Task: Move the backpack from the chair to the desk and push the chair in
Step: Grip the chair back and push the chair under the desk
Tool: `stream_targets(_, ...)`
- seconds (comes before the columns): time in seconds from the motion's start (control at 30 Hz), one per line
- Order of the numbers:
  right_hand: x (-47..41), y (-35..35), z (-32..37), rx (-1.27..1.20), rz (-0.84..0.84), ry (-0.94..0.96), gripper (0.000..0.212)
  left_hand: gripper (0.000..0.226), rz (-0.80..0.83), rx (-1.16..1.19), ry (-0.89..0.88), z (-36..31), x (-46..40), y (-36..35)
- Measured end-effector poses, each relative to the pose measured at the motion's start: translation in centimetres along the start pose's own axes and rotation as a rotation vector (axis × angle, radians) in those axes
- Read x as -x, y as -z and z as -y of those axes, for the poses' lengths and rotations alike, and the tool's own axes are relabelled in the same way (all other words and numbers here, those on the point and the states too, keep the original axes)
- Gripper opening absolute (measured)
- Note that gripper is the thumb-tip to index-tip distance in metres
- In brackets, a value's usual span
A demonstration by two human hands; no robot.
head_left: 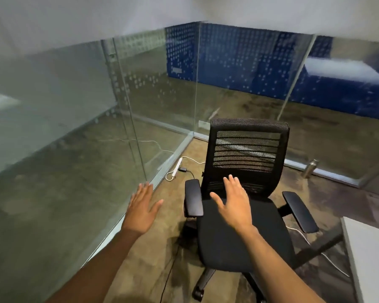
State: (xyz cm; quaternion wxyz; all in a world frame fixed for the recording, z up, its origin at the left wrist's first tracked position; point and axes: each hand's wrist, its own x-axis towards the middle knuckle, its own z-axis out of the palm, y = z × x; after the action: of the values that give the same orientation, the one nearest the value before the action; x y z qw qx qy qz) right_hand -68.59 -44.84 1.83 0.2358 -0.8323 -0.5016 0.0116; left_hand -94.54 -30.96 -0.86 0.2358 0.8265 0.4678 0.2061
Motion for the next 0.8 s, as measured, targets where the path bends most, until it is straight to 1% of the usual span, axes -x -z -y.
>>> stream_targets(0.07, -1.4, -0.7, 0.6, -0.006, 0.013, 0.028, 0.077, 0.070, -0.021, -0.008, 0.021, 0.7, -0.4, 0.5)
stream_targets(0.2, -4.5, -2.1, 2.0, -0.030, 0.042, 0.127, 0.075, 0.067, -0.119, 0.008, 0.098, 1.6, -1.4, 1.2)
stream_targets(0.3, -6.1, -3.1, 2.7, -0.031, 0.057, 0.174, 0.072, 0.067, -0.127, -0.027, 0.116, 2.0, -1.8, 1.3)
stream_targets(0.4, -7.2, -4.3, 3.5, -0.043, 0.113, 0.194, 0.077, 0.069, -0.128, -0.033, 0.143, 3.1, -2.1, 1.6)
stream_targets(0.5, -8.7, -5.3, 4.3, -0.039, 0.132, 0.211, 0.078, 0.071, -0.147, -0.024, 0.168, 4.3, -3.1, 2.0)
stream_targets(0.67, -11.8, -7.2, 6.0, -0.027, 0.109, 0.207, 0.078, 0.070, -0.162, -0.026, 0.160, 6.6, -6.2, 2.6)
stream_targets(0.8, -14.8, -9.1, 7.7, -0.012, 0.087, 0.193, 0.078, 0.072, -0.150, -0.033, 0.122, 8.9, -9.9, 3.5)
